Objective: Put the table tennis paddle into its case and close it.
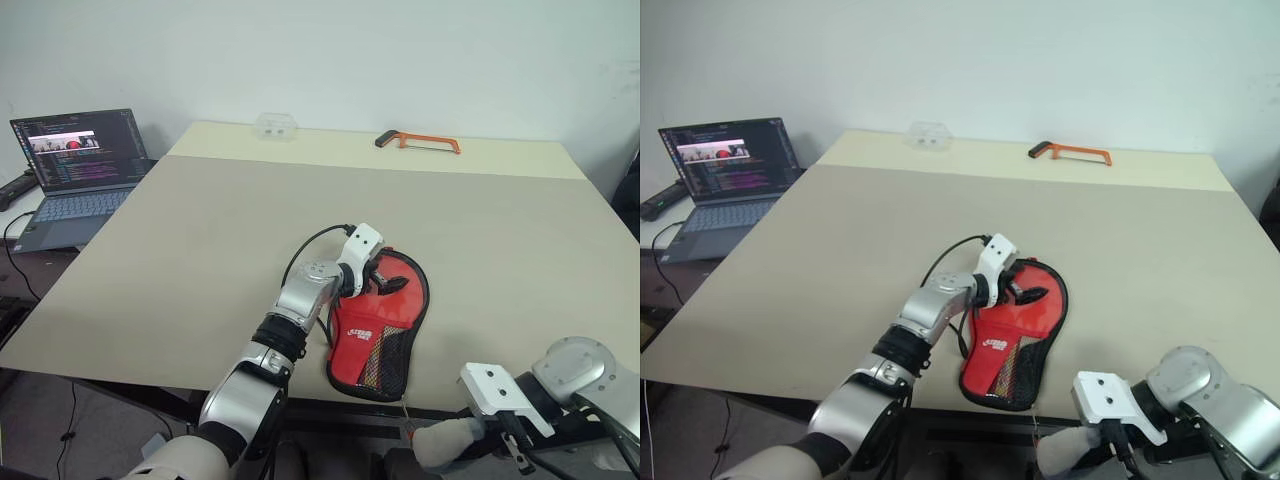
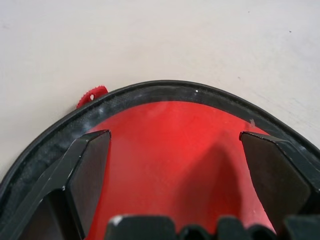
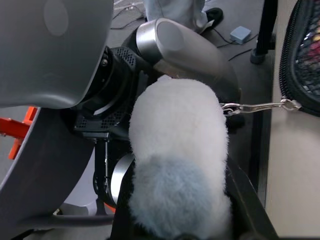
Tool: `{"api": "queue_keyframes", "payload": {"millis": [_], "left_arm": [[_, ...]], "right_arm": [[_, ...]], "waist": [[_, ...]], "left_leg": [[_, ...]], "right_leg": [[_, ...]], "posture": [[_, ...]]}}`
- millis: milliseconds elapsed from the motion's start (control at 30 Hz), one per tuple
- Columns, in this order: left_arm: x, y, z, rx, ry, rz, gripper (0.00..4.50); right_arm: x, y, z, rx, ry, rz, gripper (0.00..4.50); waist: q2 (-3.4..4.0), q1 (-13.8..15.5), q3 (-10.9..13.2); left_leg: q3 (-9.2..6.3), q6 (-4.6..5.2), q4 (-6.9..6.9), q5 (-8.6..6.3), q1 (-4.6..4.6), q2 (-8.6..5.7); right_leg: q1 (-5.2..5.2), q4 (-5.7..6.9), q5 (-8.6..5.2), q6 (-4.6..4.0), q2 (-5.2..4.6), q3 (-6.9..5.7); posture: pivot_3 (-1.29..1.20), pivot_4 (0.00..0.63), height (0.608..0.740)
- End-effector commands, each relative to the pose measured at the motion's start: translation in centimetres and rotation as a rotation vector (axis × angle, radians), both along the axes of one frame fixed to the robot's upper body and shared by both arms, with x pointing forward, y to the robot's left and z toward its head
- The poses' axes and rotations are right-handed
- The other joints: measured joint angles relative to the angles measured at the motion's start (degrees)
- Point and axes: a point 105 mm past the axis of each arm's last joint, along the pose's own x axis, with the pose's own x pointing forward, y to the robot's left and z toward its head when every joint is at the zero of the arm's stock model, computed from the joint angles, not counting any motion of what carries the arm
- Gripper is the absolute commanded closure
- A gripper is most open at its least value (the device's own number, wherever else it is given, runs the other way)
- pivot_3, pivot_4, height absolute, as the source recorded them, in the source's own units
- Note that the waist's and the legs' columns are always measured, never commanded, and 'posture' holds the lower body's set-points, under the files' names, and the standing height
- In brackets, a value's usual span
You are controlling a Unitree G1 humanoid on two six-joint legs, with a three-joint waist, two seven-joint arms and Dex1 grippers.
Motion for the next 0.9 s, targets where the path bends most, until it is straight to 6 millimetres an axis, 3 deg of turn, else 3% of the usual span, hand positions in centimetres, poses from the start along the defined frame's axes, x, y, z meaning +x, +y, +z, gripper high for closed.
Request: {"api": "queue_keyframes", "payload": {"millis": [33,200,400,500,667,800,900], "left_arm": [[-0.3,0.9,-2.1,0.045,0.062,0.021,0.0],[-1.3,0.9,0.5,-0.017,-0.013,-0.087,0.0],[-3.2,1.8,3.8,-0.083,-0.104,-0.218,0.0],[-4.6,3.2,5.7,-0.073,-0.18,-0.302,0.0],[-6.0,6.2,6.7,0.047,-0.259,-0.369,0.0],[-6.3,9.5,8.0,0.087,-0.285,-0.342,0.0],[-6.8,12.1,8.3,0.125,-0.282,-0.307,0.0]], "right_arm": [[-0.3,0.1,0.2,0.004,0.007,0.018,4.06],[3.7,-2.7,2.0,-0.026,-0.077,-0.138,4.06],[6.4,-4.2,3.7,-0.012,-0.136,-0.238,4.06],[7.1,-4.6,3.8,-0.011,-0.118,-0.265,3.16],[7.8,-5.1,4.2,0.007,-0.098,-0.289,1.42],[8.6,-5.5,6.0,0.101,-0.046,-0.357,0.01],[8.9,-6.3,6.7,0.142,-0.024,-0.399,0.01]], "waist": [[-0.01,0.0,0.0],[-0.04,-0.24,0.03],[-0.05,-0.25,0.16],[-0.03,-0.13,0.25],[0.02,-0.21,0.29],[0.01,-0.23,0.36],[0.02,-0.23,0.37]], "left_leg": [[0.0,0.0,0.0,0.0,0.0,0.0],[0.03,0.0,0.0,0.0,0.0,0.01],[0.07,0.01,-0.1,0.01,-0.09,0.07],[0.08,0.01,-0.11,0.0,-0.13,0.06],[0.11,0.01,-0.12,0.0,-0.12,0.08],[0.11,0.01,-0.08,0.01,-0.12,0.11],[0.11,0.01,-0.1,0.0,-0.12,0.14]], "right_leg": [[0.0,0.0,0.0,0.0,0.0,0.0],[-0.01,0.01,0.01,0.0,0.0,0.03],[-0.17,0.06,0.01,-0.02,0.03,0.06],[-0.21,0.05,0.0,-0.03,0.03,0.06],[-0.21,0.05,-0.01,-0.05,0.03,0.08],[-0.21,0.07,-0.01,-0.05,0.02,0.08],[-0.21,0.06,-0.02,-0.06,0.02,0.07]], "posture": [[0.0,0.15,0.74],[0.0,0.15,0.74],[0.0,0.15,0.74],[0.0,0.15,0.74],[0.0,0.15,0.74],[0.0,0.15,0.74],[0.0,0.15,0.74]]}}
